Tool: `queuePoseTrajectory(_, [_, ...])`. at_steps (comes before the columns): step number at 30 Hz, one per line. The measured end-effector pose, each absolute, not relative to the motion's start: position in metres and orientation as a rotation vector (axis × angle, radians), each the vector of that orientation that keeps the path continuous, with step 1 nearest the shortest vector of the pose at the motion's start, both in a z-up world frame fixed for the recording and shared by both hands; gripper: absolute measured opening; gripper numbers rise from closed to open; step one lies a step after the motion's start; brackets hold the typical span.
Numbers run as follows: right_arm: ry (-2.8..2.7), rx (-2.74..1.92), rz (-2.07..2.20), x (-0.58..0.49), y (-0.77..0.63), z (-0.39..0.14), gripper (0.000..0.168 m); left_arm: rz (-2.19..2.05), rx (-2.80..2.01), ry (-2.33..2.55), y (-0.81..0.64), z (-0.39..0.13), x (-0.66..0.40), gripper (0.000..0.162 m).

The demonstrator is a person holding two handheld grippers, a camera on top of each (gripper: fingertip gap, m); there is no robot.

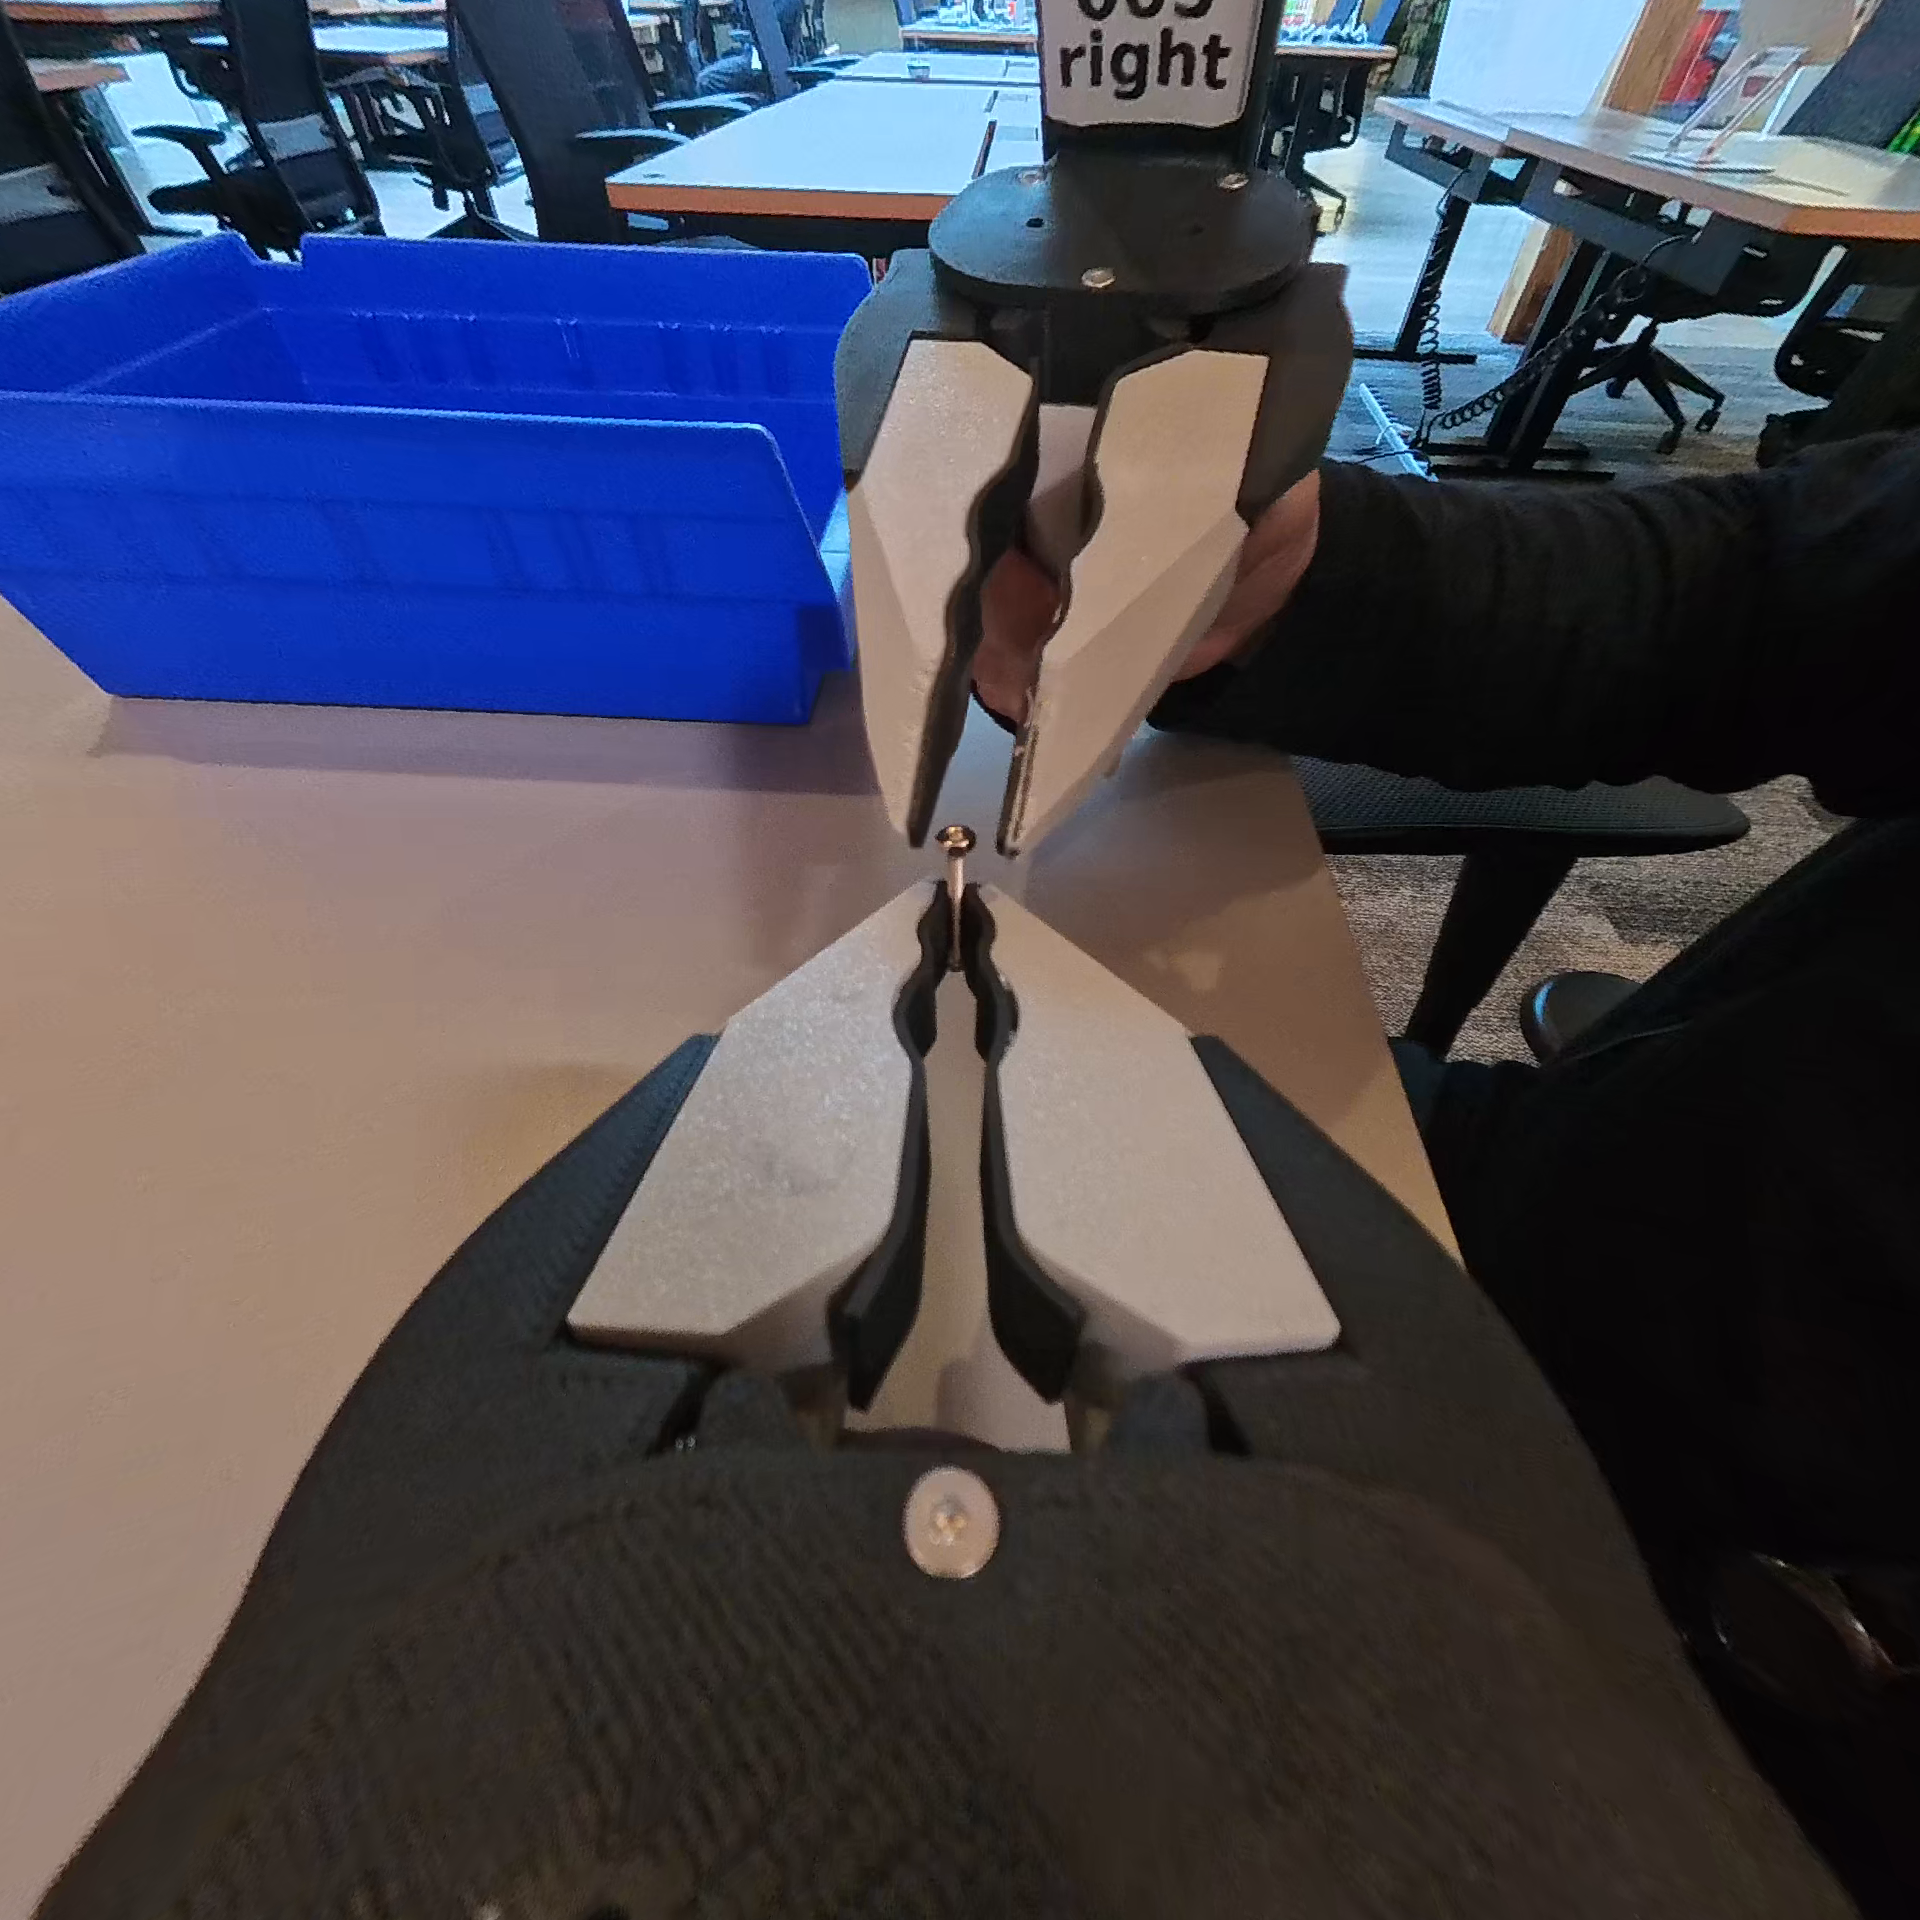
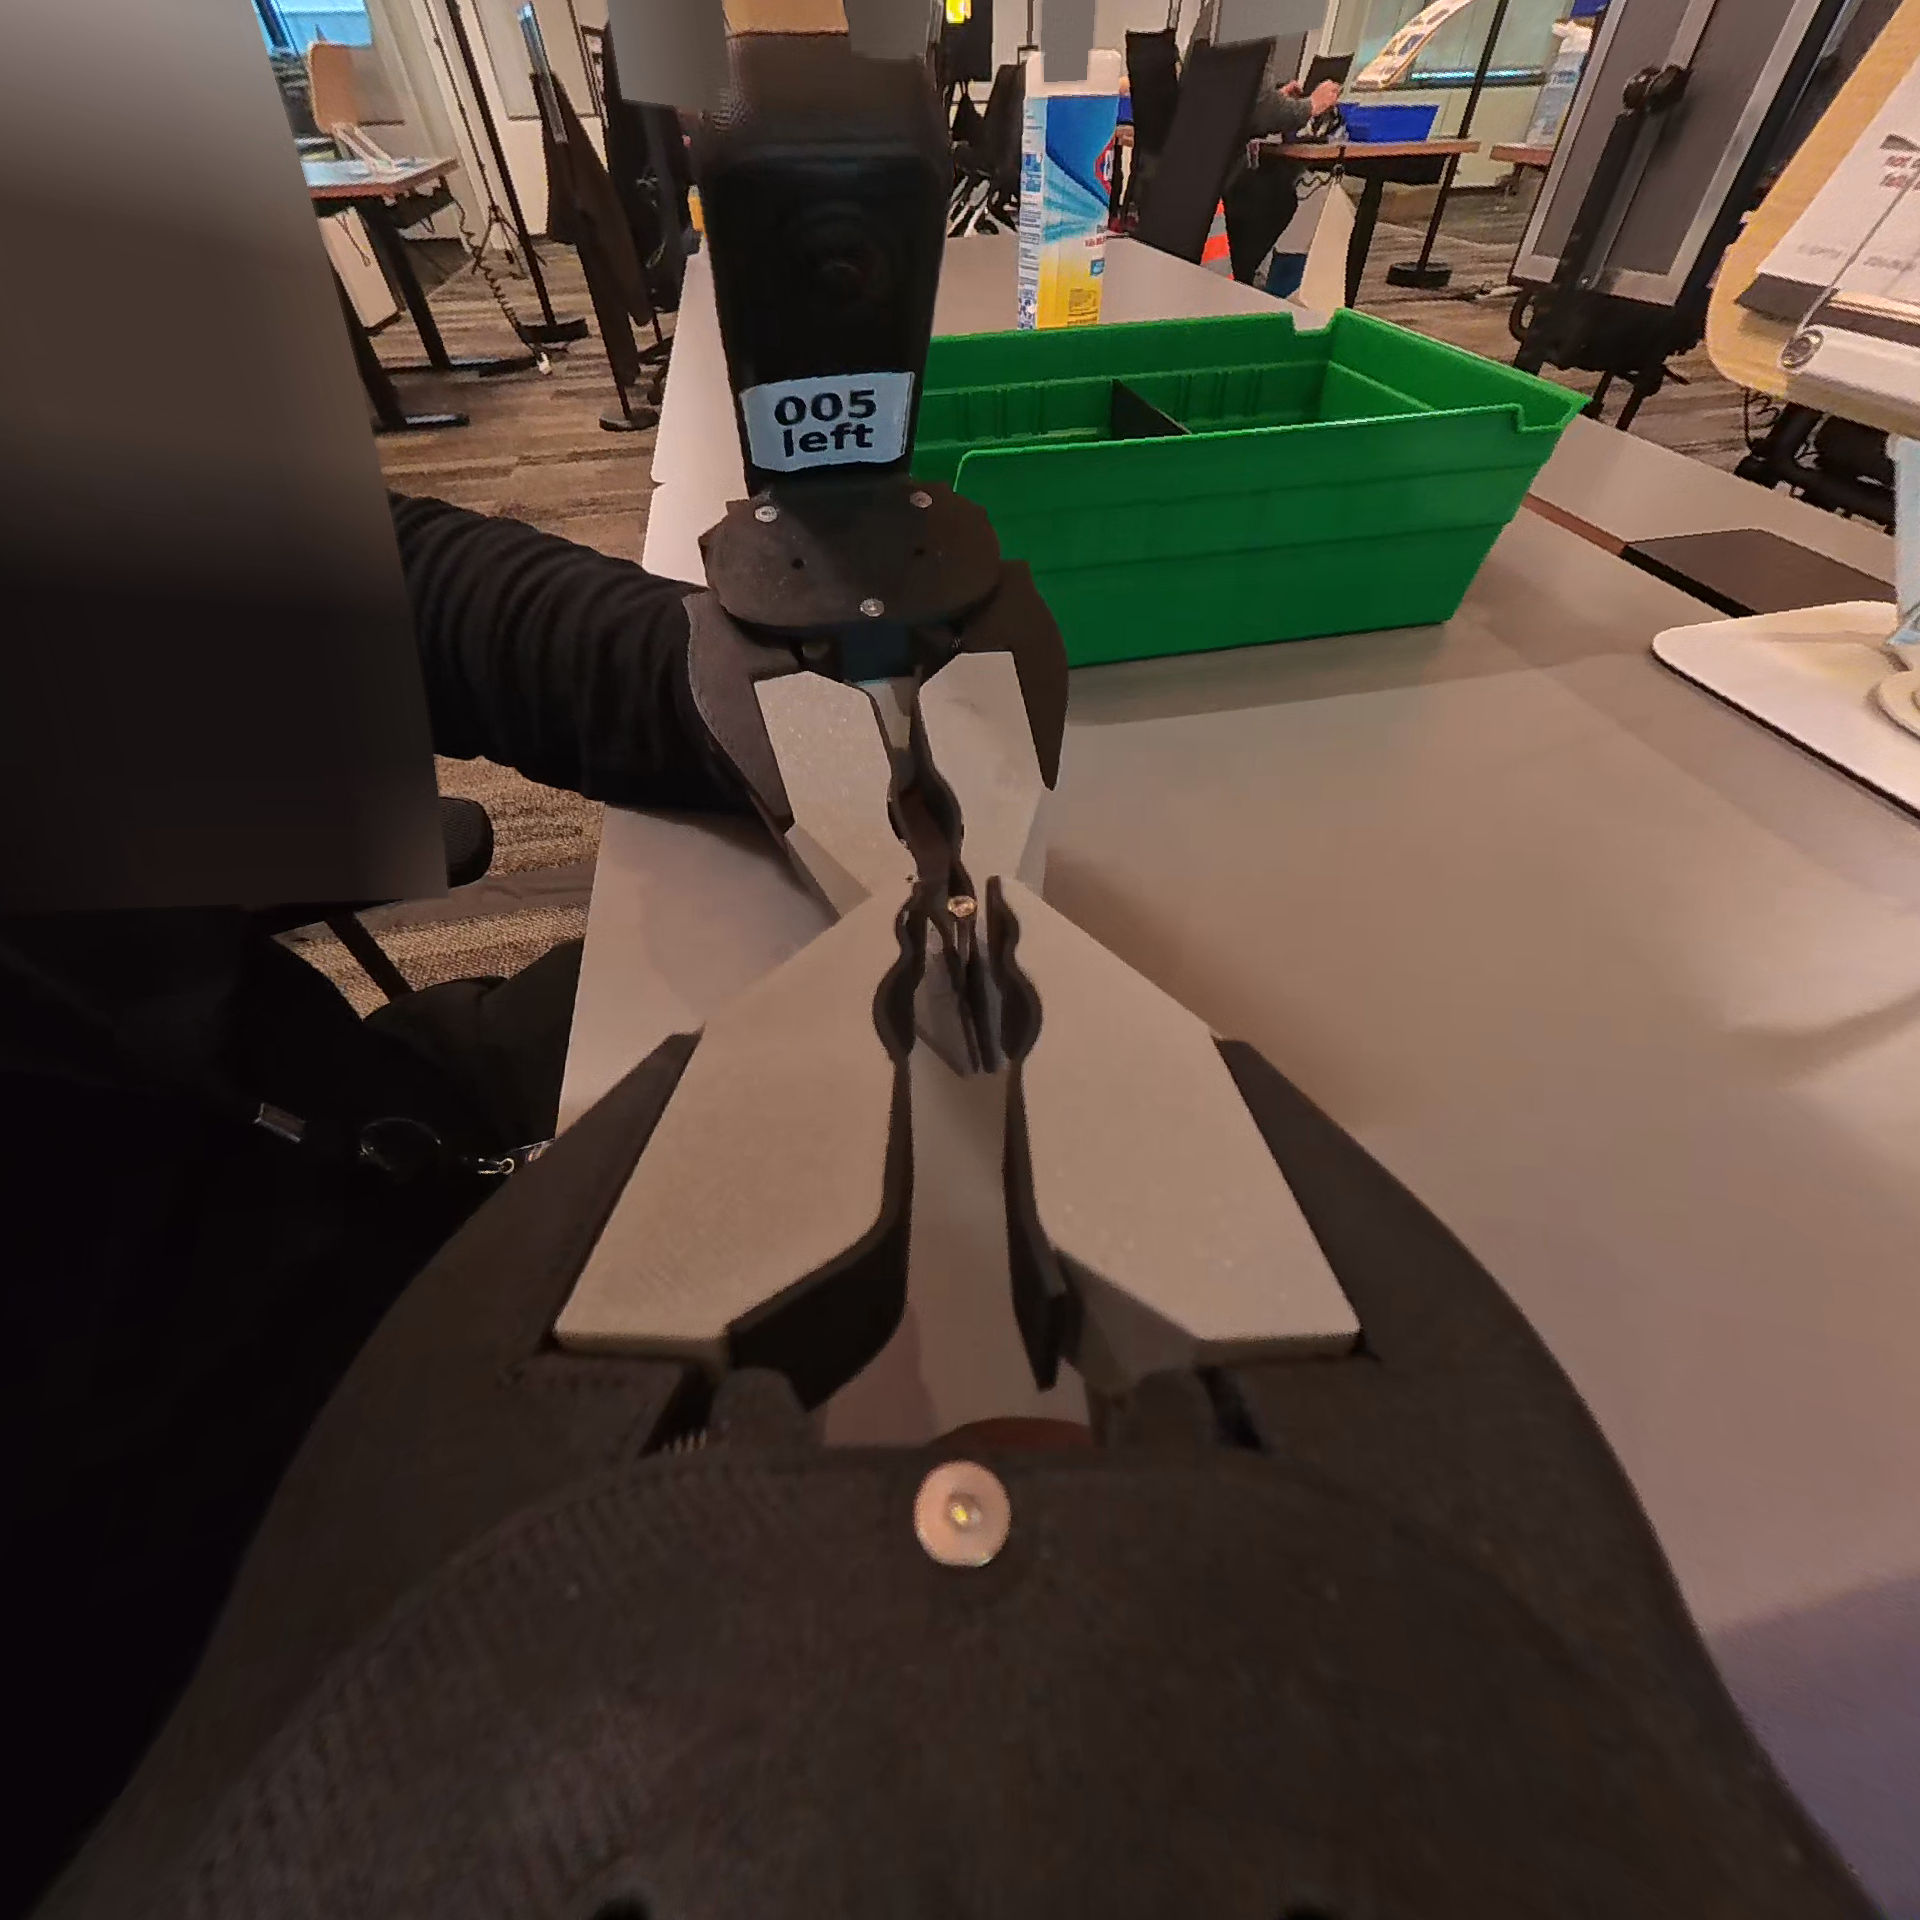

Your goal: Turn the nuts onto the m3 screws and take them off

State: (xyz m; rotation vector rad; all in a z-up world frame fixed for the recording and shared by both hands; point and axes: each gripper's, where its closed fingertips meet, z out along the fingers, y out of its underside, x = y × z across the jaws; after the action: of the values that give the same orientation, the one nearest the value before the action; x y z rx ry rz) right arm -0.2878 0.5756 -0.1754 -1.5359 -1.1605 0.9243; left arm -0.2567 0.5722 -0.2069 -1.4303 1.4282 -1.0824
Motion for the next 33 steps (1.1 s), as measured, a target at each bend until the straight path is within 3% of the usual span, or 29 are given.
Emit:
queuePoseTrajectory(20, [-0.96, -1.763, 0.451, -0.288, 0.599, -0.189, 0.002, -0.903, -1.526, 1.363, 0.594, -0.217, -0.259, 0.0])
queuePoseTrajectory(31, [-0.828, -1.804, 0.471, -0.288, 0.601, -0.193, 0.002, -0.9, -1.541, 1.368, 0.594, -0.219, -0.259, 0.0])
queuePoseTrajectory(33, [-0.816, -1.787, 0.503, -0.287, 0.6, -0.191, 0.009, -0.907, -1.543, 1.369, 0.594, -0.219, -0.259, 0.0])
